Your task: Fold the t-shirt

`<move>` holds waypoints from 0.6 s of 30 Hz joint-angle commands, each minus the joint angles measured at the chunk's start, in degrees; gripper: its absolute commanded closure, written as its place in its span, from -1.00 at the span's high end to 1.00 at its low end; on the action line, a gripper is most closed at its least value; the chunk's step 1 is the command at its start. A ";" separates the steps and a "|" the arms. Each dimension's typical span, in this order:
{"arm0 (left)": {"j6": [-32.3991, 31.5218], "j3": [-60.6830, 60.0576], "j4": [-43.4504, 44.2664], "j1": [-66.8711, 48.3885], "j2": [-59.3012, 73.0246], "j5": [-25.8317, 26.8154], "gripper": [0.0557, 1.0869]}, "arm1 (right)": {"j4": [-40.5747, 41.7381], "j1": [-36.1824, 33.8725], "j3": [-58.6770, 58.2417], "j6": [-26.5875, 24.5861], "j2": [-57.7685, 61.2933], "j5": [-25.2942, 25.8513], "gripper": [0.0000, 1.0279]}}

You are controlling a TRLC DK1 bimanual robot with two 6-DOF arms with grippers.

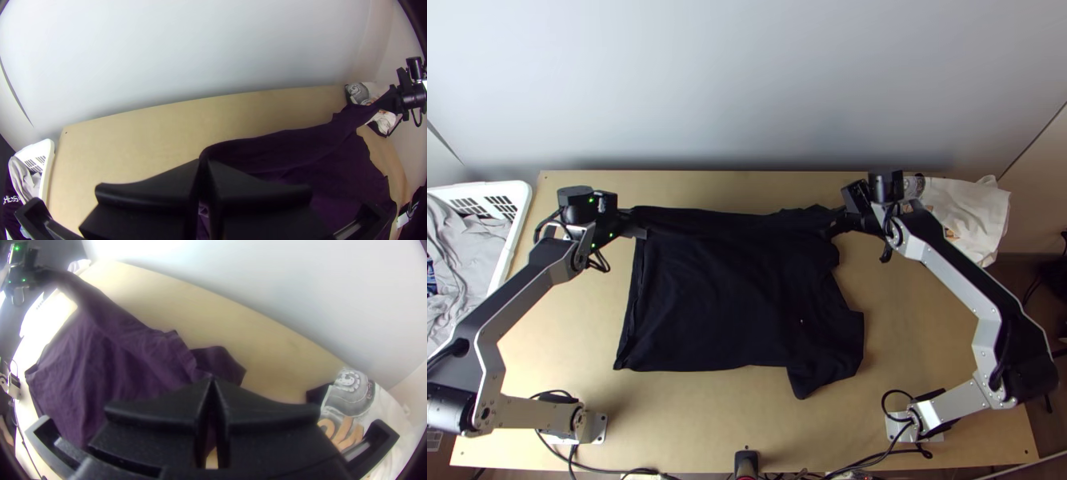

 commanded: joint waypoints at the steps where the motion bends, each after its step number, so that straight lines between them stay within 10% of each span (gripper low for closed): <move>1: 0.01 -3.80 -0.15 0.33 -3.43 0.19 -0.93 | -0.02 0.80 -5.01 0.78 -5.14 -0.12 -0.95; 18: -0.70 -11.63 -0.41 -0.02 -9.58 1.16 -0.93 | -0.02 1.95 -15.47 1.13 -14.81 -0.12 -0.95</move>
